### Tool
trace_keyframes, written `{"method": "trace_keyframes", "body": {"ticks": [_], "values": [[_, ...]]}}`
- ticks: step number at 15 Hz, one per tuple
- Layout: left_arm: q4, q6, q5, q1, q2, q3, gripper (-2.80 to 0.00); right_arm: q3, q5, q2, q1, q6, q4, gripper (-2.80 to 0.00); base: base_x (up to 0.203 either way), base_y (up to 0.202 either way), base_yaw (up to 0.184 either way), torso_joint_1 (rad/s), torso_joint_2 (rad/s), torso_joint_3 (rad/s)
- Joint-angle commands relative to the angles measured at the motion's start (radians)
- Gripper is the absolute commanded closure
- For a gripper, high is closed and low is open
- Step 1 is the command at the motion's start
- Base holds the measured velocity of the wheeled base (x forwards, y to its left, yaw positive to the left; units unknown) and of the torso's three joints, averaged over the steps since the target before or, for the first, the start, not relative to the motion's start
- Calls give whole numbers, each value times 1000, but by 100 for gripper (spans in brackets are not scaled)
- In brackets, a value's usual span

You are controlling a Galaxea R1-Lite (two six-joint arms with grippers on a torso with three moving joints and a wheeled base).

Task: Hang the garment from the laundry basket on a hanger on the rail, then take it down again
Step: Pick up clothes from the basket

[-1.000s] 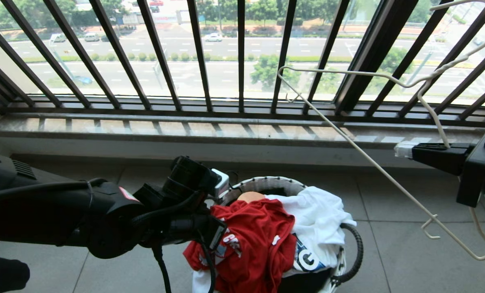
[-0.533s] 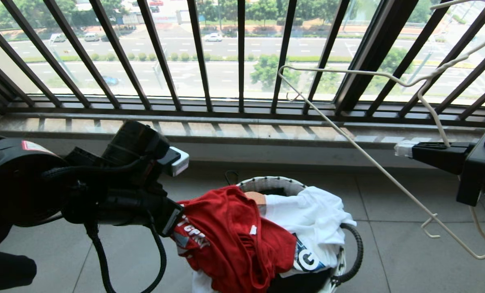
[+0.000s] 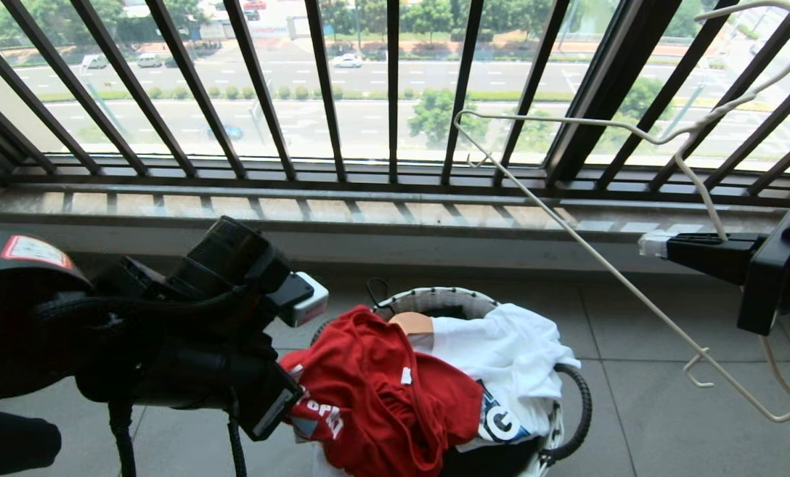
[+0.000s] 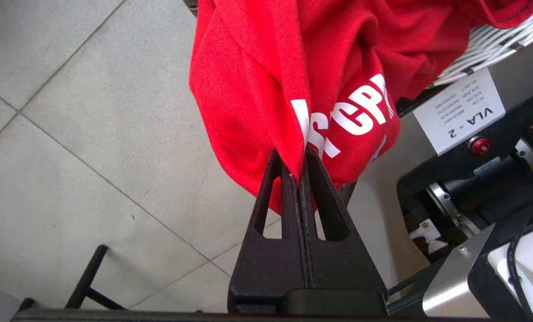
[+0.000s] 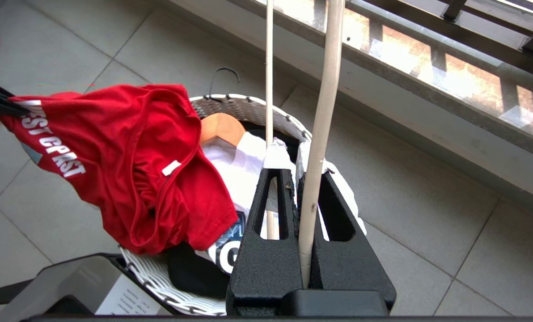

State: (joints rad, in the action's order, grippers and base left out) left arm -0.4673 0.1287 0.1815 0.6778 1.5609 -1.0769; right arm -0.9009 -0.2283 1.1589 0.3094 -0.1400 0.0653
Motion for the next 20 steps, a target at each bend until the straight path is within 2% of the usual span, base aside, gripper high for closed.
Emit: {"method": "trace_keyframes", "body": {"ticks": [1,5,11,12,15,20], "values": [[-2,-1,-16,91,56,35,0,0,-2,3,1,-1,1,0,0,0,0,0,0,0],[-2,-9,-22,183,173,66,0,-1,-2,8,-10,-1,1,0,0,0,0,0,0,0],[-2,11,-17,194,179,106,0,-4,-2,15,-21,-1,1,0,0,0,0,0,0,0],[-2,15,-16,194,173,111,-280,-6,-2,15,-21,-1,1,0,0,0,0,0,0,0],[-2,22,-16,193,156,111,-280,-6,-3,15,-21,-1,1,0,0,0,0,0,0,0],[0,18,-16,189,-6,102,-280,-7,-2,15,-23,-1,1,0,0,0,0,0,0,0]]}}
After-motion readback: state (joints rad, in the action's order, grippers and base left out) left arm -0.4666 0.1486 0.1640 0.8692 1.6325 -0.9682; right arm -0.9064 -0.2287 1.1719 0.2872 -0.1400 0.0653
